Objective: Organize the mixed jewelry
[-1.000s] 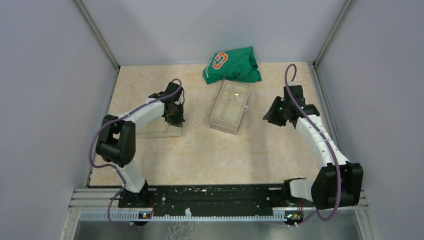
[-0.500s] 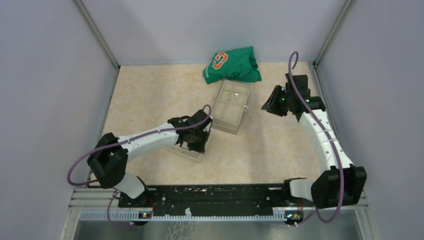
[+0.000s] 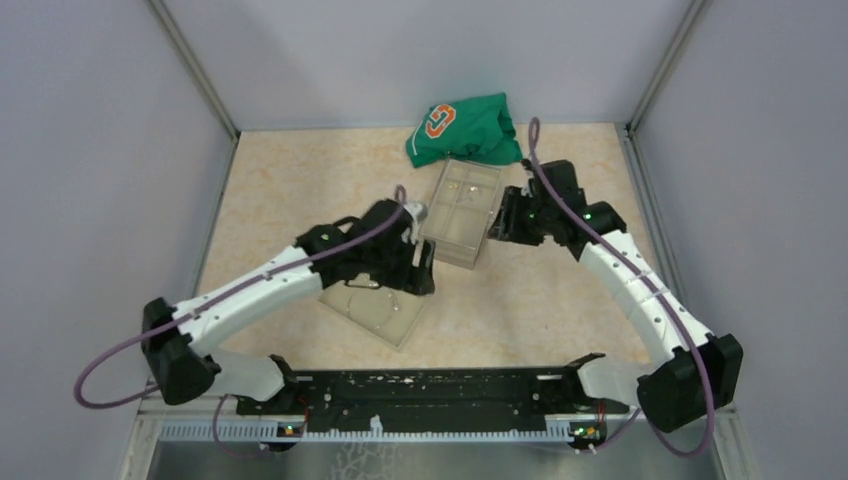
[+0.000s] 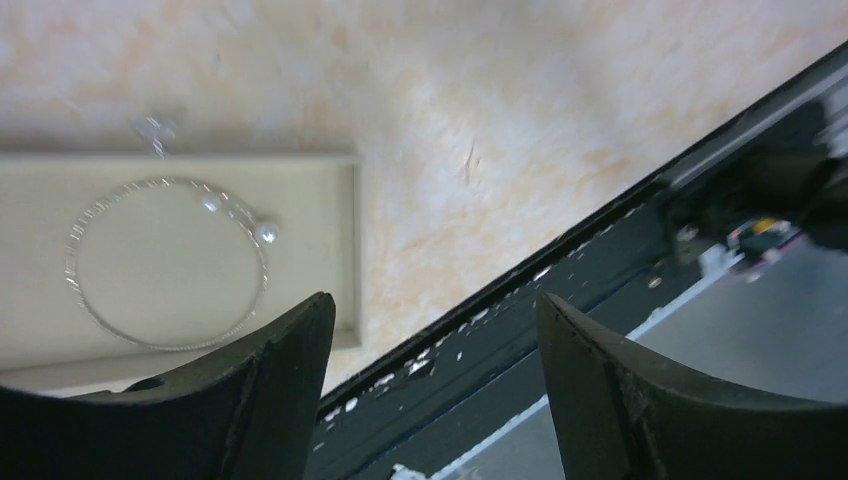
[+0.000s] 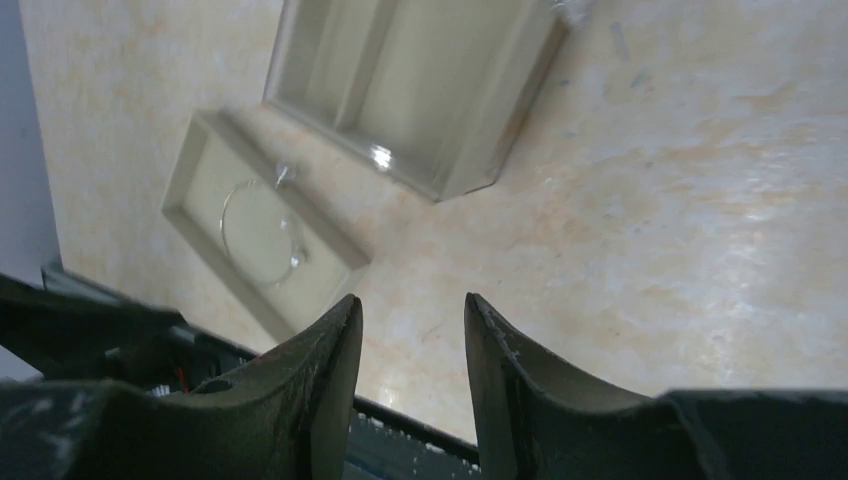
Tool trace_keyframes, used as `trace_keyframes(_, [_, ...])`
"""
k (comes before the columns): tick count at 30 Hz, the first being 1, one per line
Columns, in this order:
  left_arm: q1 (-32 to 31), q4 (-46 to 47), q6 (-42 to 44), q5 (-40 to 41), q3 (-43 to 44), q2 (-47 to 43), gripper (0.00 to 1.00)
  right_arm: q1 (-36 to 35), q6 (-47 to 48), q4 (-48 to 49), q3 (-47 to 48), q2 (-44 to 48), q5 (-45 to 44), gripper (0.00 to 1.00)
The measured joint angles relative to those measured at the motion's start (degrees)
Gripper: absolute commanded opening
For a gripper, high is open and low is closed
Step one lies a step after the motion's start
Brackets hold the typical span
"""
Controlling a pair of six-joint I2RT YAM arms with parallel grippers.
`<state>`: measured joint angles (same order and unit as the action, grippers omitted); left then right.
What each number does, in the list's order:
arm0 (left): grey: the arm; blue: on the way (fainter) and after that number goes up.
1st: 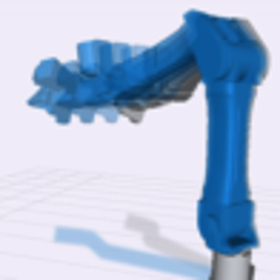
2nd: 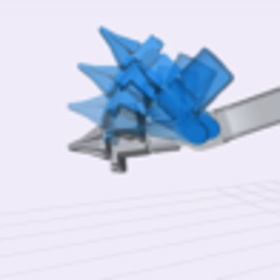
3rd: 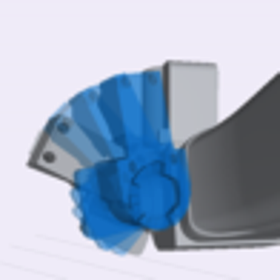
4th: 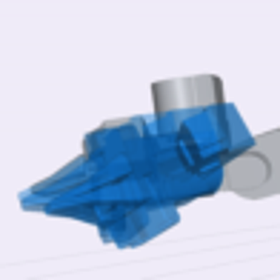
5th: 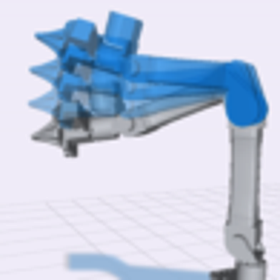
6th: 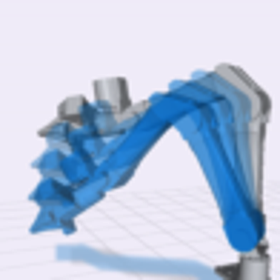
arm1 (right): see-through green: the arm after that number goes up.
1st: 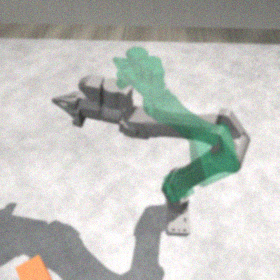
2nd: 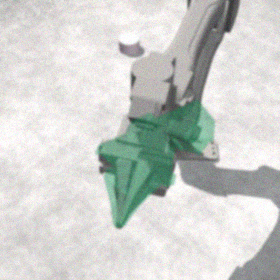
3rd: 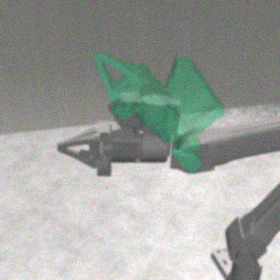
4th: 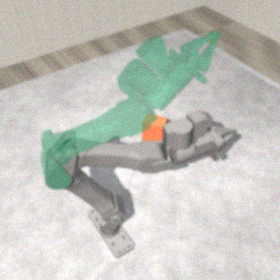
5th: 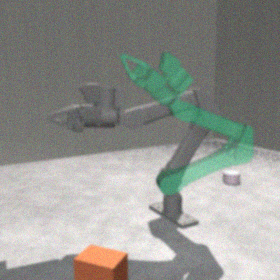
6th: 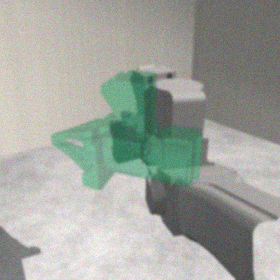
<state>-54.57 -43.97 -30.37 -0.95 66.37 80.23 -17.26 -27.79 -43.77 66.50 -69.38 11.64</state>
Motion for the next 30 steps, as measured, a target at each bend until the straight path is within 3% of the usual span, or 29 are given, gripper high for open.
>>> trace_keyframes(3, [5.29, -0.52, 0.35, -0.46, 5.11, -5.35, 0.80, -9.75, 0.68, 1.81, -1.77, 1.09, -2.21, 0.43])
trace_keyframes(8, [25.94, -2.05, 0.33, -1.07, 5.60, -10.58, 0.80, -25.79, 1.64, 5.31, -4.87, 0.07, -6.32, 0.44])
trace_keyframes(14, [38.62, -4.09, 0.35, -2.45, 4.96, -10.58, 0.81, -35.80, 3.37, 10.62, -5.38, -9.60, -10.62, 0.49])
trace_keyframes(23, [42.80, -3.98, 0.61, -7.48, 3.04, -10.86, 0.82, -37.48, 5.73, 16.92, -5.29, -25.38, -12.17, 0.48])
trace_keyframes(30, [42.84, -3.61, 0.39, -9.27, 0.00, -12.00, 0.82, -37.53, 6.99, 19.15, -3.39, -30.67, -12.50, 0.42])
